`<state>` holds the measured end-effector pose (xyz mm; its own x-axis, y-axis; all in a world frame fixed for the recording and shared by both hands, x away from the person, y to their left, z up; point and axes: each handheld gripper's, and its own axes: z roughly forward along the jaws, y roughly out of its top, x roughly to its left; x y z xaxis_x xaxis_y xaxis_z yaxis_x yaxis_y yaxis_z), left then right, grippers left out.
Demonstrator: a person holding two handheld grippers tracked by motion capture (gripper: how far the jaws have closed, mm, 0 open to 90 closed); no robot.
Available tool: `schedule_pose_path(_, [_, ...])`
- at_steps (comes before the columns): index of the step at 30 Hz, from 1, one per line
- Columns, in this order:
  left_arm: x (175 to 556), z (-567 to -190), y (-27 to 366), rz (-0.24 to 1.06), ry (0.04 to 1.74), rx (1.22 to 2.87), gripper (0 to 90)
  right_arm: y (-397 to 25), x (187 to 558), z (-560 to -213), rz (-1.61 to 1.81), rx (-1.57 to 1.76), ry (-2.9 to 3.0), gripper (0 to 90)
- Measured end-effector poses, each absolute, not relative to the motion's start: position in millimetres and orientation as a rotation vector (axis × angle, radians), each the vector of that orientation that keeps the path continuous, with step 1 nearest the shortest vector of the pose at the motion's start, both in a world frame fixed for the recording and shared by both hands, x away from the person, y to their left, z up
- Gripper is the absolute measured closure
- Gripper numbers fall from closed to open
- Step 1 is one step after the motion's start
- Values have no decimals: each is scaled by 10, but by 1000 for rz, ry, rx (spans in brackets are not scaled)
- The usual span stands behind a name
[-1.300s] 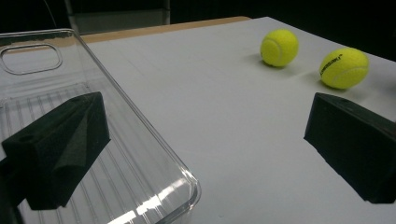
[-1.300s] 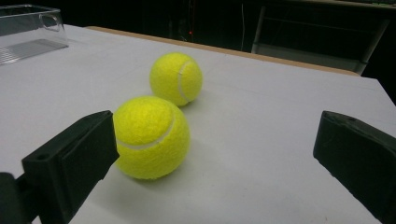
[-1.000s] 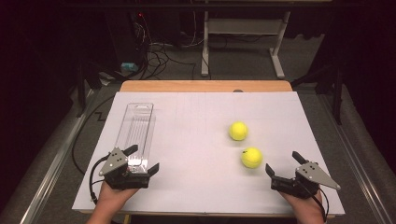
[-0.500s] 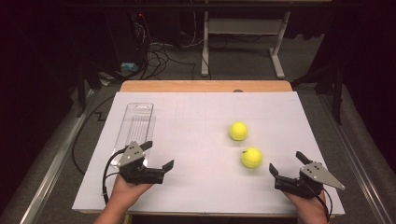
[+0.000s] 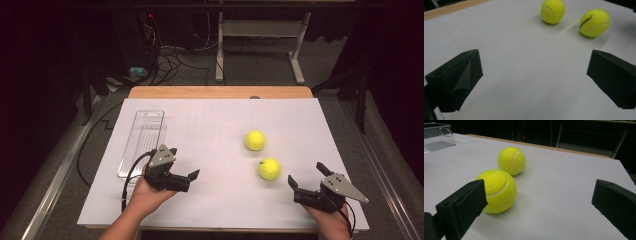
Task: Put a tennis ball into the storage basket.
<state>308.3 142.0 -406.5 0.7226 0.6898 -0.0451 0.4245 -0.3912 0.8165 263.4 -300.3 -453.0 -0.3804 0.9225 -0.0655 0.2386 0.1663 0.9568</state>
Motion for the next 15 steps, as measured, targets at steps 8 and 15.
schedule_pose_path(8, [3211,-4083,1266,321,886,2247,14,-3000,2640,-4541,1250,1113,1755,0])
schedule_pose_path(15, [3307,-4112,1196,230,931,2401,17,-2999,2638,-4542,1254,1115,1758,0])
